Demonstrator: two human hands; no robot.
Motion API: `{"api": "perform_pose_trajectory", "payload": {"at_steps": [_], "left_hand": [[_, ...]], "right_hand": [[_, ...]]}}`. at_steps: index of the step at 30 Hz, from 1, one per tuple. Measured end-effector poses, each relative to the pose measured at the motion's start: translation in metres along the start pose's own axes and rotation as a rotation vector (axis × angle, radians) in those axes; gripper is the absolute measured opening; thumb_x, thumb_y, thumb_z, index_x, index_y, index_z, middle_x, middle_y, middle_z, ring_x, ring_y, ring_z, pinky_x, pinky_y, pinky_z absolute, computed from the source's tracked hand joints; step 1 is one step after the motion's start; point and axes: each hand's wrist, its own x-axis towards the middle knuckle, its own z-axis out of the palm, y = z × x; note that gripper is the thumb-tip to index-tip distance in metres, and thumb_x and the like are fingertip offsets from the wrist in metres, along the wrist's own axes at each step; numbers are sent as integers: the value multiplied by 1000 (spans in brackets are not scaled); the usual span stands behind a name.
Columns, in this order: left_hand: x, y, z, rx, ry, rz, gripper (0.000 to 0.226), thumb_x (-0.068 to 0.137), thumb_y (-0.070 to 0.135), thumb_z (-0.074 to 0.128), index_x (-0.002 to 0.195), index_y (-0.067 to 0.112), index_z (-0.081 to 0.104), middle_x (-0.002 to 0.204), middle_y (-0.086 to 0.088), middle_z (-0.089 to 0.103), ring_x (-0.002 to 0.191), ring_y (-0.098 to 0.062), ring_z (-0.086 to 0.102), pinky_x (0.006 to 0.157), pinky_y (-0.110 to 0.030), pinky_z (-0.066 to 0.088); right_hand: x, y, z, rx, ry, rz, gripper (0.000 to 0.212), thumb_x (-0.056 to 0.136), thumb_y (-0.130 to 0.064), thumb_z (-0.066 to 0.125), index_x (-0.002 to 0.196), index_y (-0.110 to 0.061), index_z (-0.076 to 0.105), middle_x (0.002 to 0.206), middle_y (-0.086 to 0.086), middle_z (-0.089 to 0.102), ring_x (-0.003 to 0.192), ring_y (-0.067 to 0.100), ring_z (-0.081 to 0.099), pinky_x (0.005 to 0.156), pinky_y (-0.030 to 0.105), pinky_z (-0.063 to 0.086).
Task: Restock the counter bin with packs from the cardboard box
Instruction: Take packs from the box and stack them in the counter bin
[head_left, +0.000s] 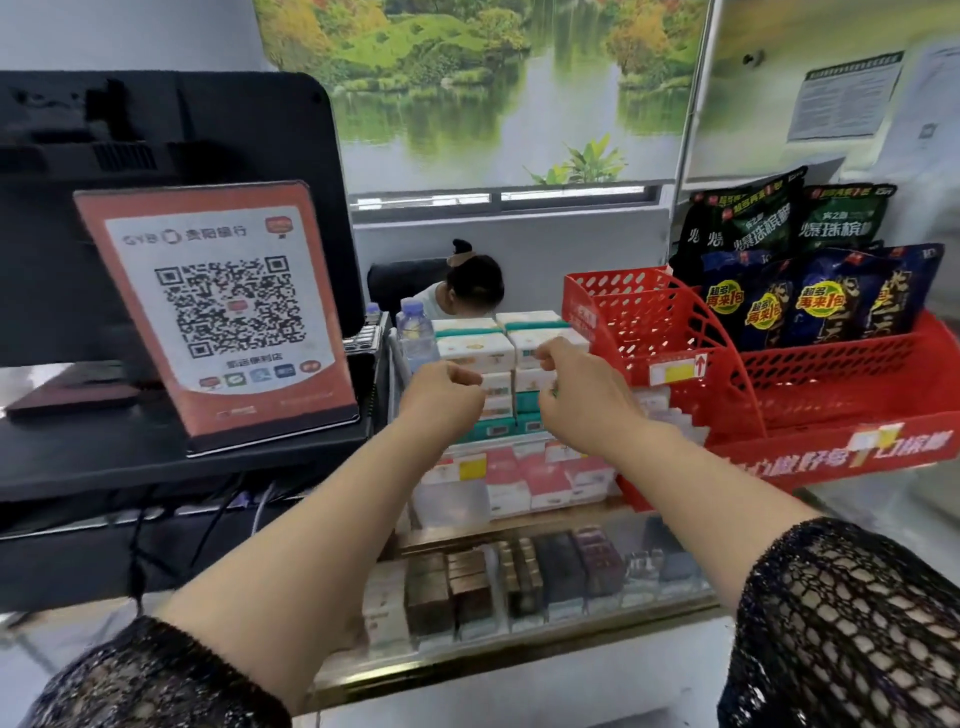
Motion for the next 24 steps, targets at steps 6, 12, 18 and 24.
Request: {"api": "perform_pose_trajectory", "payload": {"at_steps": [6,12,18,24], "left_hand": [[-49,-37,-21,-16,78,117,21,84,12,56,77,32,61,90,4,68,88,-16,65,81,-36,56],[-86,-94,-26,65,91,27,19,86,13,54,82,30,62,86,7,66,82,-12,62,72,-26,48],[-124,-175,2,42,127,-166,15,88,14,54,87,25,64,86,4,65,79,-18,60,75,-32,52],[-168,-300,63,5,163,-387,15,88,13,55,81,23,64,79,-2,63,69,-19,57,64,-34,50]], "right_hand": [[-47,-32,33,90,11,-33,38,91,-13,51,129,-20,49,126,4,60,111,25,58,86,32,44],[-86,-44,78,167,-88,-75,38,88,-10,51,125,-19,51,122,7,60,107,29,57,87,38,48],[-139,-18,141,157,-242,-61,37,88,-17,53,124,-22,49,115,8,60,105,32,57,84,38,48],[-213,26,231,225,-382,5,42,93,-18,51,134,-23,42,125,2,58,106,23,58,85,36,49]]}}
